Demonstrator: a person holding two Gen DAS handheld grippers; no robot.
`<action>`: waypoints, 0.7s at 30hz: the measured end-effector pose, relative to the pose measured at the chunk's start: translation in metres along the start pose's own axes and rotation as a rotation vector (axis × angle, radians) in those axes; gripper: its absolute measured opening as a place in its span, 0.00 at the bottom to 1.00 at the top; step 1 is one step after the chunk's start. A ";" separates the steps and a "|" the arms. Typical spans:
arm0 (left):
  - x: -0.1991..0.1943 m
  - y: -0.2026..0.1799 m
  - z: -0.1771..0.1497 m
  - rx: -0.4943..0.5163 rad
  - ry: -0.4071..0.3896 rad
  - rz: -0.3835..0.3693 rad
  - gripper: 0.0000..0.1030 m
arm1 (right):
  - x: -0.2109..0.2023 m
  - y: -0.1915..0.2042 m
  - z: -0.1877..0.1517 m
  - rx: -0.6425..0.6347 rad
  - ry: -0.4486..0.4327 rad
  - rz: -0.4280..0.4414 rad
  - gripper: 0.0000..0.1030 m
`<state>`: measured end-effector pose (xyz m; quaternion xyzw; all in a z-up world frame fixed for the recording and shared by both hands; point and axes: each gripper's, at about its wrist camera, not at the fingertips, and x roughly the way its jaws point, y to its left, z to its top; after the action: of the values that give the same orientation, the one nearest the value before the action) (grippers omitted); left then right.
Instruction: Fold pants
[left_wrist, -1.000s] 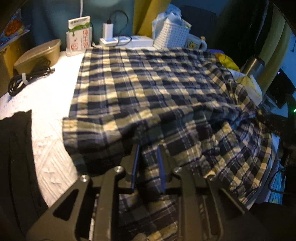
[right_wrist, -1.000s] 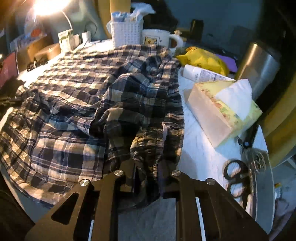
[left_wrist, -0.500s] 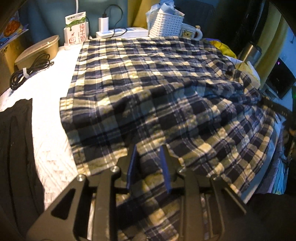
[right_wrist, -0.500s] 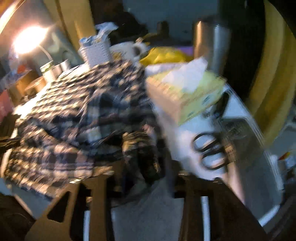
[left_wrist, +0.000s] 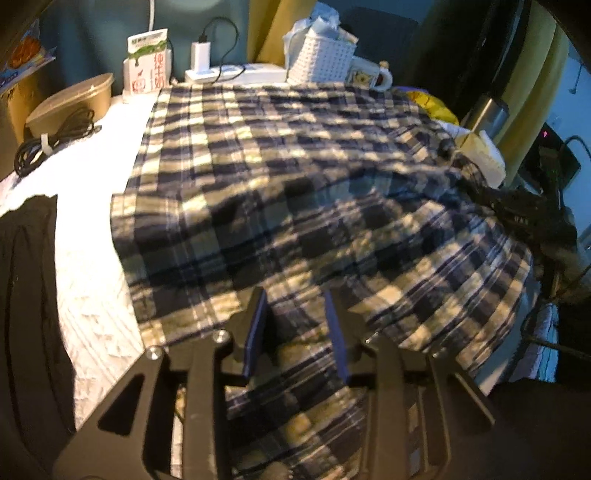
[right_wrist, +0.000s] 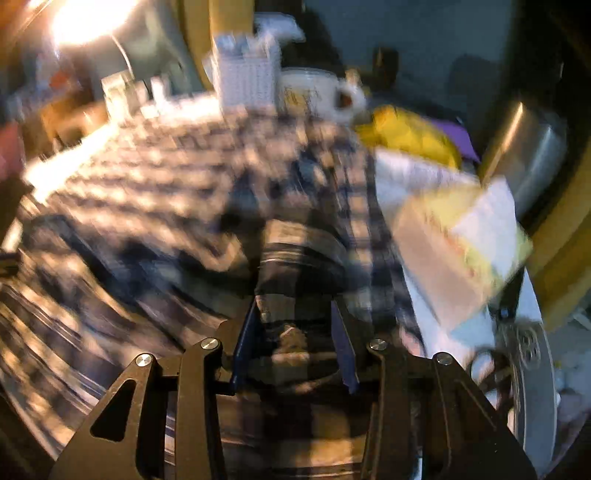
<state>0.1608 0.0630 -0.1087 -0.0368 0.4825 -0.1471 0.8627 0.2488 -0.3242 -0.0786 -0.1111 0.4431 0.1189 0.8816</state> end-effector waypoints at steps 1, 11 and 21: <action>-0.001 0.000 -0.003 0.007 -0.021 -0.003 0.37 | -0.002 -0.003 -0.005 0.019 0.005 0.000 0.40; -0.028 0.007 -0.024 -0.021 -0.079 -0.040 0.61 | -0.060 0.000 -0.029 0.060 -0.085 -0.078 0.43; -0.065 -0.003 -0.085 0.039 -0.078 -0.011 0.83 | -0.085 0.027 -0.056 0.056 -0.130 -0.049 0.67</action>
<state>0.0565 0.0860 -0.1000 -0.0281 0.4454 -0.1596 0.8805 0.1489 -0.3250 -0.0453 -0.0890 0.3852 0.0919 0.9139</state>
